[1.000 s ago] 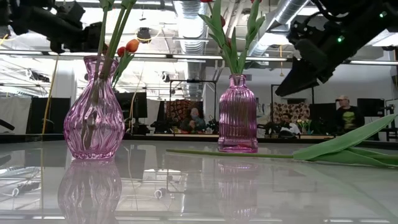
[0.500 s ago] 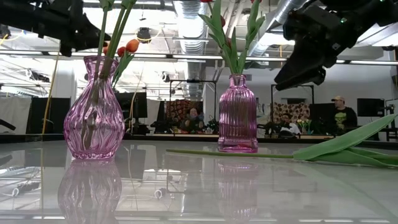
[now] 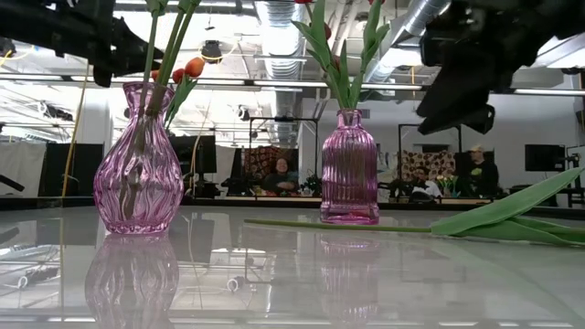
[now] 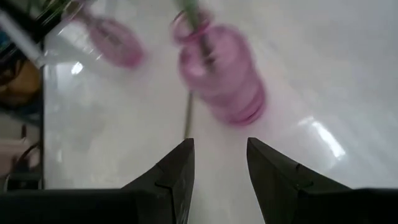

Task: Sort flowers into vase by color
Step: Put the red flower into the top purple vase

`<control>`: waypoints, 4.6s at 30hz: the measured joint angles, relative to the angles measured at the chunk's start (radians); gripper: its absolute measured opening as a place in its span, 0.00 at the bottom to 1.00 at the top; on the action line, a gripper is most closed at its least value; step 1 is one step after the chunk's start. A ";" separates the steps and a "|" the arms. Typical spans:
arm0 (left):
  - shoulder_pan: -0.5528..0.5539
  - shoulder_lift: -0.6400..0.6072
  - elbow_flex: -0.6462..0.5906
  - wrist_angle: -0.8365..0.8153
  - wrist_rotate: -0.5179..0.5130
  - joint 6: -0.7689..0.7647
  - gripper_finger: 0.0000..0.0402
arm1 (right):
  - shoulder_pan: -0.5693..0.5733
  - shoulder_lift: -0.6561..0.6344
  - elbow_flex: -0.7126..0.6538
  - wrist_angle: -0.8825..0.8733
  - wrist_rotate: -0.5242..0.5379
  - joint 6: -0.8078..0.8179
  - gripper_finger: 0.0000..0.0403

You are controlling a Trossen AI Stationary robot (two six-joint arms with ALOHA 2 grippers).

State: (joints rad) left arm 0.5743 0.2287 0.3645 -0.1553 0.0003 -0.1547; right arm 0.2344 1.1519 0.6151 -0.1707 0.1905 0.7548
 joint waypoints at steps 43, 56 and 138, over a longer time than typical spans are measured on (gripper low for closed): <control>0.000 0.000 0.000 -0.043 -0.006 -0.078 0.38 | 0.340 0.401 0.241 -0.094 0.152 -0.176 0.43; 0.000 0.000 0.000 -0.083 -0.007 -0.077 0.38 | 0.340 0.551 0.340 -0.233 0.079 -0.107 0.43; -0.001 0.000 0.000 0.034 0.074 -0.153 0.38 | 0.333 0.640 1.002 -1.395 0.127 -0.256 0.08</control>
State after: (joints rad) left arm 0.5732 0.2291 0.3645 -0.1215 0.0746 -0.3075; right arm 0.5672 1.7922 1.6170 -1.5661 0.3172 0.4989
